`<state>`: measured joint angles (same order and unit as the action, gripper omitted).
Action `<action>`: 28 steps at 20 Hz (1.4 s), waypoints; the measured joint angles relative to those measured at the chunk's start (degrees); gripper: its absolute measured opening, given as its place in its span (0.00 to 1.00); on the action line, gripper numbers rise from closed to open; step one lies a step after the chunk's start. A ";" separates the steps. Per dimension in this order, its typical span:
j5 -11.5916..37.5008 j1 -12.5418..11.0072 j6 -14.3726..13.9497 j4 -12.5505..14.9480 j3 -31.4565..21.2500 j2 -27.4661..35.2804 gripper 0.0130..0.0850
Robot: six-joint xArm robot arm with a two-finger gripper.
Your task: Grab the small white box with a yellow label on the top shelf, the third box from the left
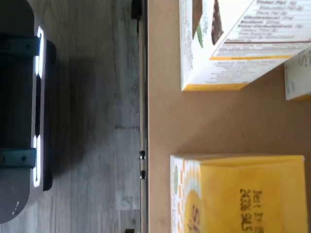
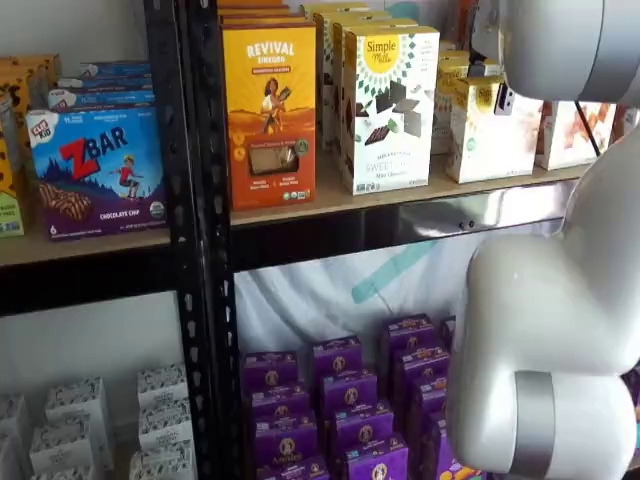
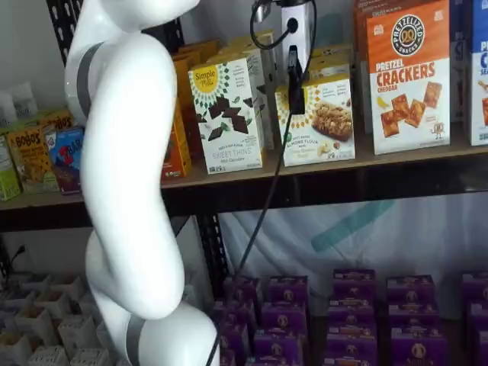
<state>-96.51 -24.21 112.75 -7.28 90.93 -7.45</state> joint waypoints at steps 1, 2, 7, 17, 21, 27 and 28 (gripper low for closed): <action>0.11 0.00 0.01 0.05 -0.10 -0.08 1.00; 0.21 0.00 0.02 0.13 -0.25 -0.17 1.00; 0.66 0.32 -0.10 0.96 -1.21 -0.73 0.94; 0.88 0.51 -0.32 0.66 -1.94 -1.24 0.61; 1.12 0.63 -0.44 0.59 -2.15 -1.46 0.61; 1.42 0.55 -0.38 0.36 -2.36 -1.64 0.44; 1.40 0.54 -0.37 0.38 -2.35 -1.61 0.44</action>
<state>-95.11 -23.67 112.38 -6.91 88.58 -9.06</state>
